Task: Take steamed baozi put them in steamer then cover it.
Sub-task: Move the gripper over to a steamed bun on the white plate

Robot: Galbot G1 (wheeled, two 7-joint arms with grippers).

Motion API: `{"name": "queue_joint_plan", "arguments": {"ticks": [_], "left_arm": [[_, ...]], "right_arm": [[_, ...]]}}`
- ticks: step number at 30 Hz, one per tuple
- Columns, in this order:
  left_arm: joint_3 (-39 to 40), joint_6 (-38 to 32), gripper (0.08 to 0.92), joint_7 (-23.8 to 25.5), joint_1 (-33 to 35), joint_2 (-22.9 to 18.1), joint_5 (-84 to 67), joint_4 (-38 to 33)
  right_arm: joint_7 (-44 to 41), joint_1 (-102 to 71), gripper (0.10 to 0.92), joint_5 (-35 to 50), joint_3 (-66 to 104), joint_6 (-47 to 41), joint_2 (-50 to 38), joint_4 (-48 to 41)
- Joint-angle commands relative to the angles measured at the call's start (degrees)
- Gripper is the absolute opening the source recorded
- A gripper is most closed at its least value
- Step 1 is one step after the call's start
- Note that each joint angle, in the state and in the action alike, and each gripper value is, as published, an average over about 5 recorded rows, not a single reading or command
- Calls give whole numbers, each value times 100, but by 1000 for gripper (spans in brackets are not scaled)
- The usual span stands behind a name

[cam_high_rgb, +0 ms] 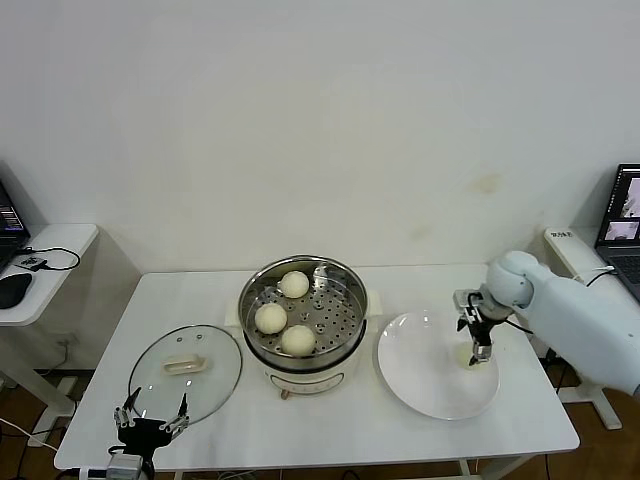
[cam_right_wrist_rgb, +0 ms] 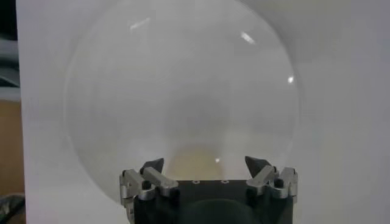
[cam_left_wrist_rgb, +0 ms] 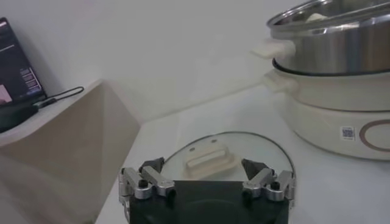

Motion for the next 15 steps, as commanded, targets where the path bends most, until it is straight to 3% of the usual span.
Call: {"name": "queue_joint_plan", "arguments": {"ticks": [1,15], "left_arm": [[-9,5,823,4,-2,1,2,34],[10,8,823,0,-32,-24,46,97]], "right_arm": [[37,-245,823,-399,118,65,149,-285],[117,-262,823,-580,115,108,388,-558]]}}
